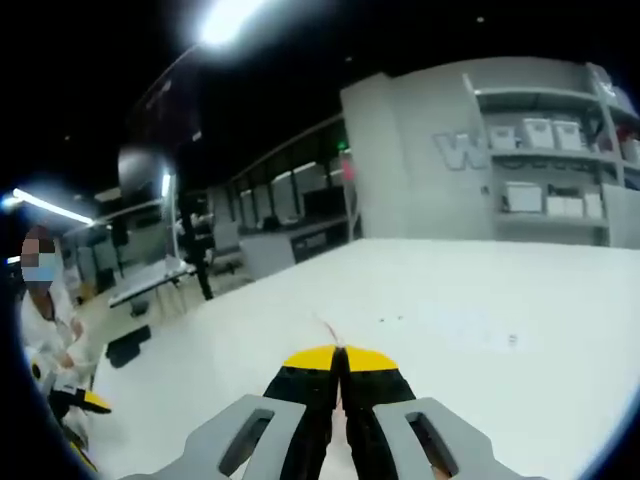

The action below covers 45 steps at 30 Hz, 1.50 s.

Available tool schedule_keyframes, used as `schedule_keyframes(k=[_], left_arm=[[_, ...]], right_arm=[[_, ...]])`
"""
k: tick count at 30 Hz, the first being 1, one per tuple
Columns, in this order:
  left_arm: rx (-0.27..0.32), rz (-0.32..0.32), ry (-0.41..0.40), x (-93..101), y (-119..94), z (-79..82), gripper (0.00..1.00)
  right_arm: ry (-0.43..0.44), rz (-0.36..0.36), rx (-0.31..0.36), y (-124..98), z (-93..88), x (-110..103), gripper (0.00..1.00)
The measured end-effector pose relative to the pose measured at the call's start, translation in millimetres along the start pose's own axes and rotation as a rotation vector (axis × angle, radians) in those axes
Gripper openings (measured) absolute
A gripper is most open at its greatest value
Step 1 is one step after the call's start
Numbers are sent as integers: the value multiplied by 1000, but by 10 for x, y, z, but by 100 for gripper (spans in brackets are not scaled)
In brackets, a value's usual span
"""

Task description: Open the resealable bag by pulling the two sides of the seal apart until the entire bag opening is separated and visibly accessible.

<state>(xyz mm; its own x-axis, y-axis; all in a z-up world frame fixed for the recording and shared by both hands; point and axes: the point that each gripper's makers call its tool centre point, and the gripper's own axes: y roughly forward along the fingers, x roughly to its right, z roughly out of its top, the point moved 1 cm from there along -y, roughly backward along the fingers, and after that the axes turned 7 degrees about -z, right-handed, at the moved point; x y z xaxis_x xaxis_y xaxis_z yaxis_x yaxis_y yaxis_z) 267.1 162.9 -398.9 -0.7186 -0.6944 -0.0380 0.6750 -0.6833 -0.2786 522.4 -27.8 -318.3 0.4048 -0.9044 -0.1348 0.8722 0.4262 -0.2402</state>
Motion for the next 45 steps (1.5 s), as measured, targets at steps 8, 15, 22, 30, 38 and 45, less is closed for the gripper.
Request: schedule_keyframes(k=[8,15,22,30,38,45], left_arm=[[3,-3,-10,-6,7,-35,69],[13,6,-5,-33,-18,0,69],[2,0,0,-22,8,-3,69],[-5,5,-7,-31,21,-33,69],[-2,9,-7,-64,9,-18,69],[-5,4,-13,-78,37,-46,68]], right_arm=[[-12,-13,-18,120,-22,65,0],[-9,-26,-15,208,4,136,0],[-8,-37,-17,301,53,190,0],[-19,-62,-31,467,55,287,0],[-43,-100,-15,591,89,347,0],[-184,-176,5,662,139,401,0]])
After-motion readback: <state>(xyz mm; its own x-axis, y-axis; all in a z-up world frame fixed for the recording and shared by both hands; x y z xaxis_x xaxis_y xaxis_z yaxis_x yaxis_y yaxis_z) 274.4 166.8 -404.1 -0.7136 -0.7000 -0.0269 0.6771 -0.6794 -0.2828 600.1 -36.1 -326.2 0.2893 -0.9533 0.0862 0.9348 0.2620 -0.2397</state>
